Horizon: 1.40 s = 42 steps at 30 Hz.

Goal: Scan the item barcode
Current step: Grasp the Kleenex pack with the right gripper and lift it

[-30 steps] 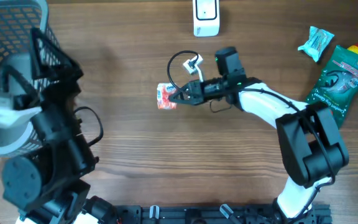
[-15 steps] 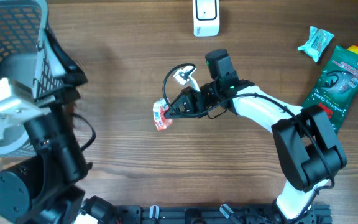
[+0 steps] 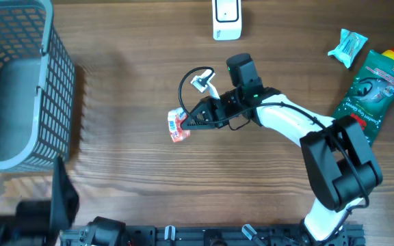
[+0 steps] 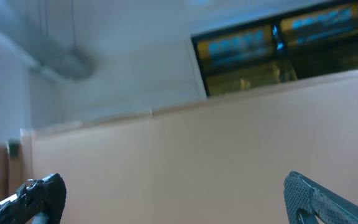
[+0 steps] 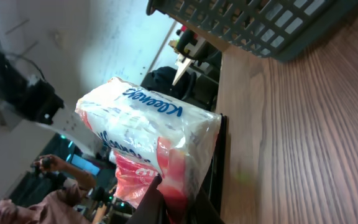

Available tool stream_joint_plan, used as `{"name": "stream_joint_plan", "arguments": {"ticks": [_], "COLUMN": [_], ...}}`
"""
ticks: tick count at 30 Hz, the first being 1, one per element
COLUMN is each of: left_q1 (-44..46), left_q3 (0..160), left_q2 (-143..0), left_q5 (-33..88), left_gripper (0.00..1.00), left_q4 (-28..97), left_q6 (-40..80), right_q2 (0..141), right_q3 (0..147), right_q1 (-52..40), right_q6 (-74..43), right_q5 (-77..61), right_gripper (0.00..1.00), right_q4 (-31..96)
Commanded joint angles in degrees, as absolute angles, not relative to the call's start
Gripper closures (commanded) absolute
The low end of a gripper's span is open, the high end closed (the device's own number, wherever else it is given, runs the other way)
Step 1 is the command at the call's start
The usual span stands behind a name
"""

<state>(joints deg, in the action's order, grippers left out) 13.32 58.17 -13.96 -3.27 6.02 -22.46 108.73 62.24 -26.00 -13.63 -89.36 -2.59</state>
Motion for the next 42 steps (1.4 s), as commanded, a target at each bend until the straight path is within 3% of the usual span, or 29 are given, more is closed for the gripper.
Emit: {"name": "stream_joint_plan", "arguments": {"ticks": [1, 13, 14, 15, 16, 17, 19, 20, 29, 30, 34, 36, 38, 42], "left_q1": [9.58, 7.70, 7.70, 7.70, 7.70, 7.70, 7.70, 7.70, 7.70, 7.70, 7.70, 7.70, 7.70, 7.70], "left_q3": [58.48, 58.48, 58.46, 58.46, 58.43, 58.39, 58.30, 58.24, 54.72, 54.41, 53.41, 52.84, 52.36, 52.05], "left_q2": [-12.84, -12.80, -12.67, -12.40, -11.92, -11.11, -8.71, -7.38, -0.25, -0.25, -0.25, -0.25, -0.25, -0.25], "left_q5": [8.49, 11.55, 11.55, 11.55, 11.55, 11.55, 11.53, 11.51, 11.53, 11.46, 11.29, 11.29, 11.29, 11.31], "left_gripper": [0.00, 0.00, 0.00, 0.00, 0.00, 0.00, 0.00, 0.00, 0.00, 0.00, 0.00, 0.00, 0.00, 0.00], "left_q4": [6.28, 4.89, 5.45, 5.45, 5.54, 5.96, 8.05, 8.93, 9.43, 9.23, 9.30, 9.28, 9.30, 9.30], "left_q6": [-23.59, -23.59, -23.59, -23.59, -23.59, -23.59, -23.62, -23.62, -23.62, -23.62, -23.62, -23.62, -23.62, -23.62], "right_q2": [105.47, 105.12, 105.12, 105.12, 105.12, 105.12, 105.12, 105.12, 105.12, 105.12, 105.12, 105.12, 105.12, 105.16], "right_q3": [62.13, 62.13, 62.13, 62.13, 62.13, 62.13, 62.13, 62.13, 62.13, 62.13, 62.13, 62.13, 62.13, 62.17], "right_q1": [-26.39, -26.61, -26.61, -26.61, -26.61, -26.68, -26.68, -26.68, -26.74, -27.07, -29.74, -31.64, -33.26, -34.72], "right_q6": [-14.31, -25.02, -26.68, -27.33, -27.53, -29.19, -32.64, -33.19, -32.05, -30.37, -29.91, -29.06, -26.33, -25.85], "right_q5": [-92.95, -92.90, -92.88, -92.51, -91.64, -91.37, -91.42, -91.42, -92.18, -91.72, -85.25, -77.89, -67.18, -40.01], "right_gripper": [0.96, 0.92, 0.89, 0.70, 0.62, 0.65, 0.91, 0.96, 0.96, 0.93, 0.44, 0.27, 0.25, 0.35], "right_q4": [-3.95, -7.75, -7.73, -7.70, -7.68, -7.44, -6.81, -6.87, -17.06, -17.02, -16.97, -17.12, -16.32, -6.57]}}
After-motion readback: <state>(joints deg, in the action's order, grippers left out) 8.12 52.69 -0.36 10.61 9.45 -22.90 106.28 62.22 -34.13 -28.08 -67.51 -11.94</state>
